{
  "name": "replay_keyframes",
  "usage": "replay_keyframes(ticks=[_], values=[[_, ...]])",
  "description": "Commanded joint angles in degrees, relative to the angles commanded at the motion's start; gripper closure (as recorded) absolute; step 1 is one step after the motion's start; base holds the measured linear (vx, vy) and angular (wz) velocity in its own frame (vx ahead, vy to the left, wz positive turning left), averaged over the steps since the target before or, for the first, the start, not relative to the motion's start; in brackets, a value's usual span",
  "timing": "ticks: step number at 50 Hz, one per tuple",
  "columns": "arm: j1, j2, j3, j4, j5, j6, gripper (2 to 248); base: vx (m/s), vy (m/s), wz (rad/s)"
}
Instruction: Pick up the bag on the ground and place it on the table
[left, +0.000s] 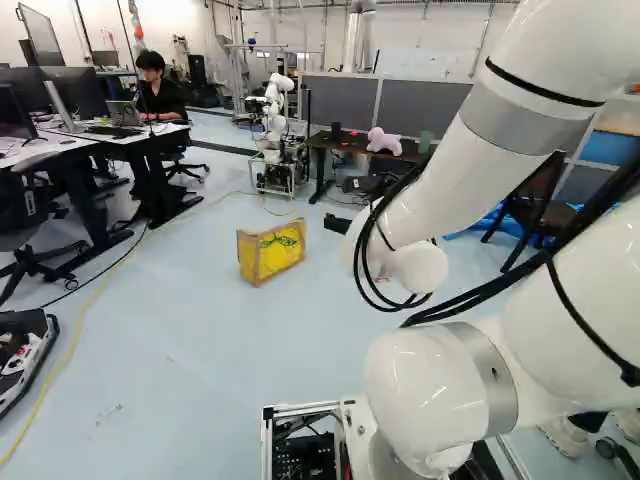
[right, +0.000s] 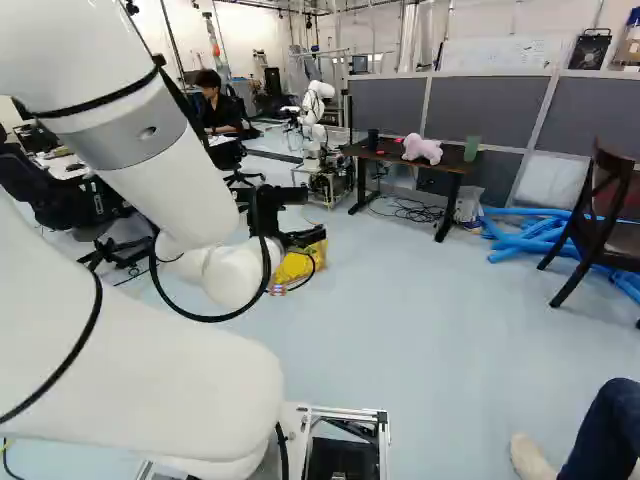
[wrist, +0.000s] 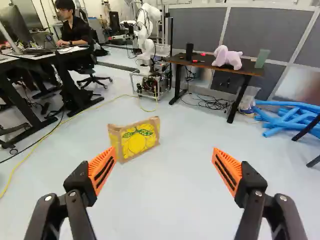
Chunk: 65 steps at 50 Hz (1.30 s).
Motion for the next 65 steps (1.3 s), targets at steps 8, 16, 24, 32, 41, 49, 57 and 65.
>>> replay_keyframes(ticks=[8, 16, 24, 32, 41, 49, 57, 65], values=[[0.0, 0.0, 0.0, 0.0, 0.0, 0.0, 3, 0.0, 0.0, 0.0], [0.0, 0.0, 0.0, 0.0, 0.0, 0.0, 3, 0.0, 0.0, 0.0], [0.0, 0.0, 0.0, 0.0, 0.0, 0.0, 3, 0.0, 0.0, 0.0], [0.0, 0.0, 0.0, 0.0, 0.0, 0.0, 3, -0.003, -0.007, -0.071], [0.0, 0.0, 0.0, 0.0, 0.0, 0.0, 3, 0.017, -0.002, -0.012], [0.0, 0.0, 0.0, 0.0, 0.0, 0.0, 3, 0.082, -0.003, -0.009], [0.0, 0.0, 0.0, 0.0, 0.0, 0.0, 3, 0.13, 0.0, -0.016], [0.0, 0.0, 0.0, 0.0, 0.0, 0.0, 3, 0.161, 0.002, 0.009]])
